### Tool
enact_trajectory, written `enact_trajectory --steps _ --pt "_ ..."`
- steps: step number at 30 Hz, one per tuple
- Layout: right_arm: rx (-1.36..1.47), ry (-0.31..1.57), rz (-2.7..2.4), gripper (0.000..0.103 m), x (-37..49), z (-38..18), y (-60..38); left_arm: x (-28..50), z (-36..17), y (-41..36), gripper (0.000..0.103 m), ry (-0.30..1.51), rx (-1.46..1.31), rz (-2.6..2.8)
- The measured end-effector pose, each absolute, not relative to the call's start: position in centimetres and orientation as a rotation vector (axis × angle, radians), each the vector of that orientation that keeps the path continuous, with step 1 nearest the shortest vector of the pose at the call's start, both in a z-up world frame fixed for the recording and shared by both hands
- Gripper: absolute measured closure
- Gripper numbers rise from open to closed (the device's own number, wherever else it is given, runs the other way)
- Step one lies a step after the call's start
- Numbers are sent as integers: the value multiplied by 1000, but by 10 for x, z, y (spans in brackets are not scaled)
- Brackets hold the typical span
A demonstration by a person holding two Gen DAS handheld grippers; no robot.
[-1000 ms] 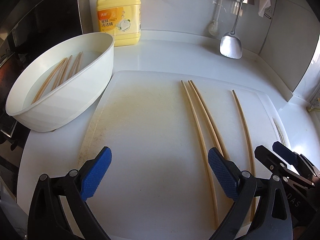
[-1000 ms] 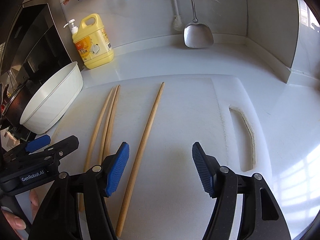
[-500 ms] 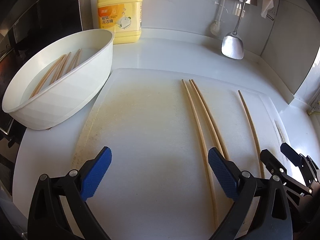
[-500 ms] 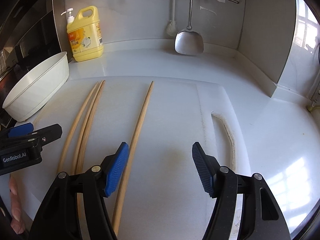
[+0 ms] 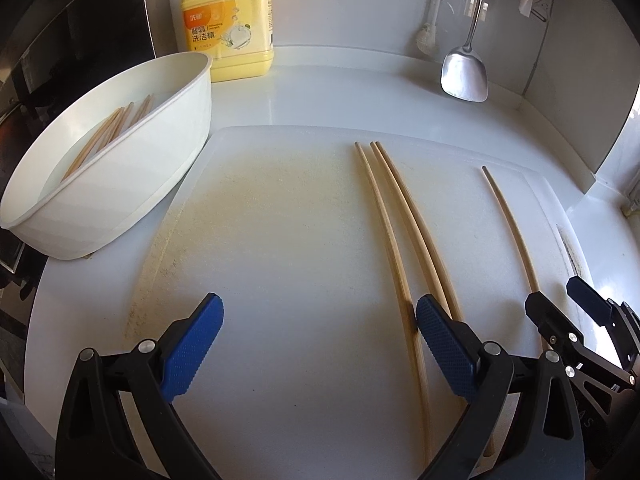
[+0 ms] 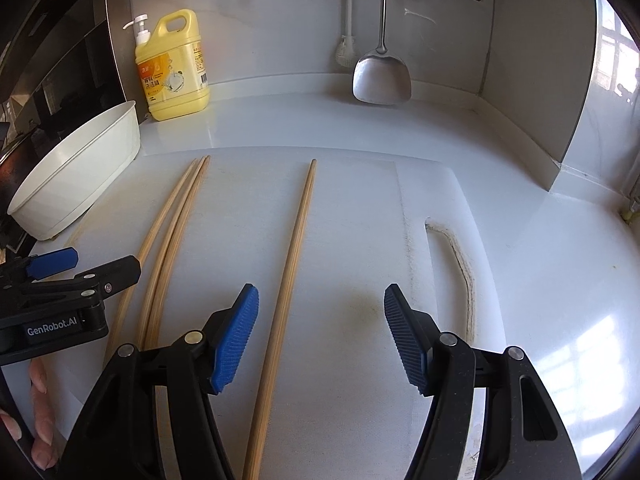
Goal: Organize utensils
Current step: 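Position both open tools over separate remaining chopsticks, then close the right tool on one chopstick while the left tool grasps another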
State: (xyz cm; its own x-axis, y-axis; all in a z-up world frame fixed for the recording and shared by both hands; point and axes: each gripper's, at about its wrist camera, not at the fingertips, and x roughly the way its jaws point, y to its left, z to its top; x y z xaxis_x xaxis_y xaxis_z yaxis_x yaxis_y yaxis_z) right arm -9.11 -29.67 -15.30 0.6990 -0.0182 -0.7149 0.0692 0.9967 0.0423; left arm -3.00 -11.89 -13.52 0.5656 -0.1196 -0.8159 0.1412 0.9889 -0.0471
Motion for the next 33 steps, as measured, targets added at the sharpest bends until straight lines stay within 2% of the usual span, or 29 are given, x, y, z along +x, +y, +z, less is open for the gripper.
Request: enact_trajectory --steps 11,18,21,23,24,26,27,28,32,33 --pt "45 785 -45 43 -82 -154 -294 -24 -137 -122 6 963 38 -118" --pt "11 787 -17 62 -75 -152 -285 -18 -136 -124 9 958 38 -121" --pt "-15 779 -3 73 -77 -151 -279 -20 -134 -125 18 940 36 -122" --pt "-25 782 7 82 -76 -149 -275 -21 -133 -127 27 930 40 -129" --pt "-31 784 8 84 -75 -149 -274 -21 -132 -128 31 926 43 -134" --pt "-43 784 2 91 -75 -149 -272 -23 -130 -131 45 920 49 -146" --pt "-44 785 -1 93 -75 -149 -272 -24 -130 -132 48 918 52 -153" --pt "-45 785 -8 96 -75 -149 -272 -25 -129 -132 57 914 55 -162" --pt "-52 782 -14 96 -75 -149 -270 -30 -126 -136 88 910 63 -188" --pt "-49 782 -13 96 -75 -148 -271 -30 -126 -136 92 912 62 -196"
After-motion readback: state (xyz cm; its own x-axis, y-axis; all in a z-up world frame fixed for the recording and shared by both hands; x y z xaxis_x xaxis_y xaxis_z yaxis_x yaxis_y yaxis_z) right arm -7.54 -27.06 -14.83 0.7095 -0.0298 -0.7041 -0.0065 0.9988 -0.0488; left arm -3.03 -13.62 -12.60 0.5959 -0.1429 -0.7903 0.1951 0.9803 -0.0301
